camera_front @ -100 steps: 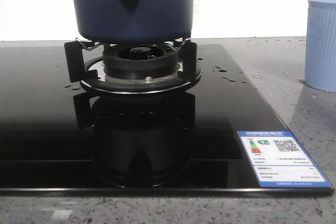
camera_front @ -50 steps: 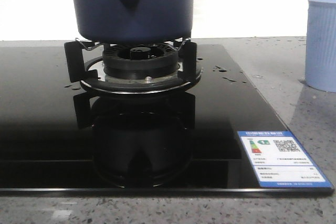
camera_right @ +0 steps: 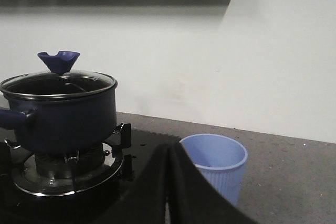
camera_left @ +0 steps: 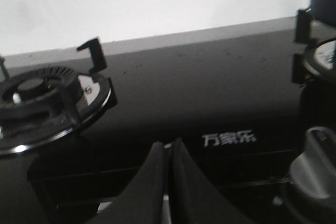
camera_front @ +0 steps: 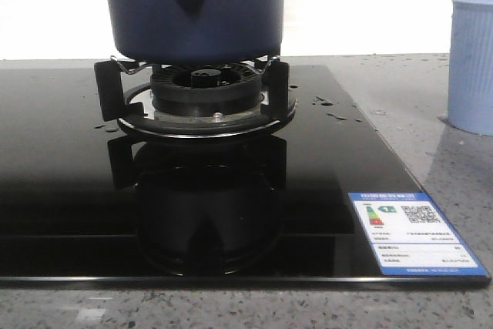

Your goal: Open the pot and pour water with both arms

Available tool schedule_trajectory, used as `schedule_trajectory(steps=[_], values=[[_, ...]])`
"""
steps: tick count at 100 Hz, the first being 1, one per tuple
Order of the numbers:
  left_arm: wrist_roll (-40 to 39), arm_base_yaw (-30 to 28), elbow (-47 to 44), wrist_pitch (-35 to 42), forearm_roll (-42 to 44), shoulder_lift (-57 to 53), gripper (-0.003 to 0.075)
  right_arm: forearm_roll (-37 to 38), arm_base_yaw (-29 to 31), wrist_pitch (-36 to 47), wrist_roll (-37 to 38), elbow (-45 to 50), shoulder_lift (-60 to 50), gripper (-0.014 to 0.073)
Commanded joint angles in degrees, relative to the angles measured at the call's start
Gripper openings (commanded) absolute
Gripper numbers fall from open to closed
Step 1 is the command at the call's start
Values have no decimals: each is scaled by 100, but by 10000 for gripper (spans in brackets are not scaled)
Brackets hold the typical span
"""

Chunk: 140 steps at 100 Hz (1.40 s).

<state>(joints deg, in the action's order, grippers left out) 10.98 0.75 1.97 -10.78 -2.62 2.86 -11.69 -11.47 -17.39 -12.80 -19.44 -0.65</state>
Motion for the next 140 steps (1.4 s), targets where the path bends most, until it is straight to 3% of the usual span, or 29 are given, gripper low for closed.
schedule_trajectory(steps=[1, 6, 13, 27, 122, 140], values=[[-429, -21, -236, 897, 308, 15, -19, 17, 34, 368, -51, -201, 26, -74], [-429, -21, -407, 865, 262, -61, -19, 17, 34, 368, -51, -201, 26, -74], [-429, -21, -372, 51, 322, -214, -19, 17, 34, 368, -51, -201, 26, -74], [-429, -21, -393, -683, 262, -472, -19, 17, 34, 368, -51, -201, 26, -74], [-416, -21, -393, -673, 262, -459, -19, 17, 34, 289, -51, -161, 26, -74], [-416, -21, -393, -673, 262, -459, -19, 613, 34, 317, 161, 495, 26, -74]])
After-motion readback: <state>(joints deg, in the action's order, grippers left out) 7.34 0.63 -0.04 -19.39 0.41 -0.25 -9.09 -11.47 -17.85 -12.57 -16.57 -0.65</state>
